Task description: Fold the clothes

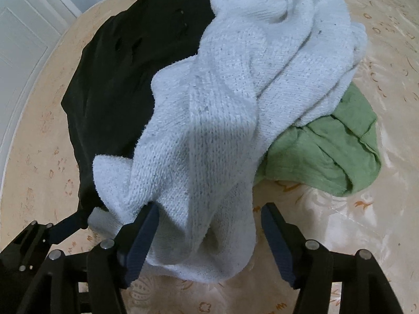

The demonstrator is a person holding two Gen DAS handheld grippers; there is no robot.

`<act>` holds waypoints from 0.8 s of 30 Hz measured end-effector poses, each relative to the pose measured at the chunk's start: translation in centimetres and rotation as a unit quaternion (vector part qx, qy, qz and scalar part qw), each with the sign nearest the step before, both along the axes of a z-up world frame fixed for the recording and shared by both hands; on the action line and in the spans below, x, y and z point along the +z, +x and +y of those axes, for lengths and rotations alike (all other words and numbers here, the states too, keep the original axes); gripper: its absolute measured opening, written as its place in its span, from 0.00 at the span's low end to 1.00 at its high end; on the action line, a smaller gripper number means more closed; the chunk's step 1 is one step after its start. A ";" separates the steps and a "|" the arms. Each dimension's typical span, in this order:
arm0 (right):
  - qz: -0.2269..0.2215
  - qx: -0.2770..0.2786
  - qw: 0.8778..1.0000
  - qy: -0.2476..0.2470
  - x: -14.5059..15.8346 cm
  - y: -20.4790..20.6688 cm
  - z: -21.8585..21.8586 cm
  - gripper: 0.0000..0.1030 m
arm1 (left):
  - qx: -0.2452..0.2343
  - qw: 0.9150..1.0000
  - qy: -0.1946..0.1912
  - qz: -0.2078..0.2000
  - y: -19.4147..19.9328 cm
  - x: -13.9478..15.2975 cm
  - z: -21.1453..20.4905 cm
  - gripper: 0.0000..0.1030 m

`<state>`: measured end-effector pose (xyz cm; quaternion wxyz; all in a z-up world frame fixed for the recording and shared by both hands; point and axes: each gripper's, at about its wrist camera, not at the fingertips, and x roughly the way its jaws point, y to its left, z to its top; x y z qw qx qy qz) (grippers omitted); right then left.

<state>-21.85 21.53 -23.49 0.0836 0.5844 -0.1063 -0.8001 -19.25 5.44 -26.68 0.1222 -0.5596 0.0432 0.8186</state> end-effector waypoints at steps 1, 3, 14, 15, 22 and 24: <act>-0.001 0.001 1.000 -0.001 -0.1 -0.1 0.0 0.59 | 0.001 1.000 -0.001 -0.003 0.0 -0.2 0.1 0.82; -0.003 0.002 1.000 -0.005 -0.4 0.0 -0.1 0.42 | 0.004 1.000 -0.003 -0.008 -0.1 -0.7 0.2 0.75; -0.005 -0.015 1.000 0.016 -0.2 2.2 0.5 0.07 | 0.060 0.997 0.009 -0.046 0.1 -0.1 -0.5 0.18; -0.005 -0.018 1.000 0.014 0.0 2.6 0.8 0.07 | 0.059 0.997 0.009 -0.046 0.3 0.1 -0.4 0.17; 0.010 -0.026 0.999 0.020 2.3 5.7 1.9 0.06 | 0.047 0.998 0.016 -0.028 3.0 3.0 1.0 0.16; 0.018 -0.028 0.999 0.022 3.2 6.6 2.2 0.06 | 0.044 0.999 0.021 -0.024 4.0 4.0 1.5 0.16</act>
